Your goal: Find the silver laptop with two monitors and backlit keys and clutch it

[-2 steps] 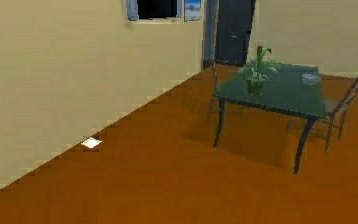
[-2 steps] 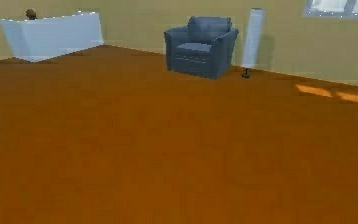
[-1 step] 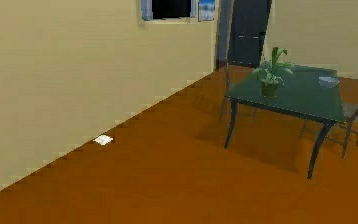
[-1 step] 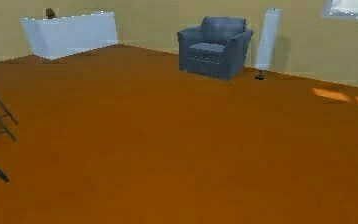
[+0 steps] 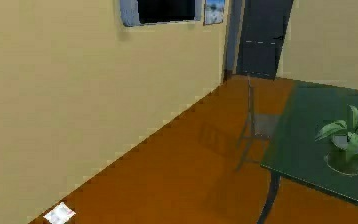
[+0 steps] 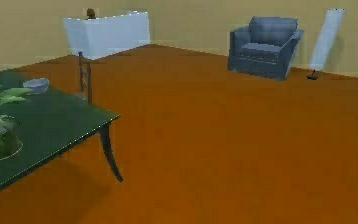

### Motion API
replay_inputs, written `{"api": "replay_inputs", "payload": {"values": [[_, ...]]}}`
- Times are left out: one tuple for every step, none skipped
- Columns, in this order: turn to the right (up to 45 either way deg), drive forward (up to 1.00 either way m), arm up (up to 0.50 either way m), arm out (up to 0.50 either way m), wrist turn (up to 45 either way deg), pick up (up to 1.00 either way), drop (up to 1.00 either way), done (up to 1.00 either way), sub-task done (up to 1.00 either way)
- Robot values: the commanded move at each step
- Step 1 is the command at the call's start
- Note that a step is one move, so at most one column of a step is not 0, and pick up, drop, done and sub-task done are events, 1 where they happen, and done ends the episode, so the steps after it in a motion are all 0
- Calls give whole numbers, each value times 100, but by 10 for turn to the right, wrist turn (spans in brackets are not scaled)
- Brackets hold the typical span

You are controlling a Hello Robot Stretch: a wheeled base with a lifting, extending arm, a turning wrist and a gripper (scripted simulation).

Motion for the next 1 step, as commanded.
{"api": "replay_inputs", "payload": {"values": [[0,100,0,0,0,0,0,0,0]]}}
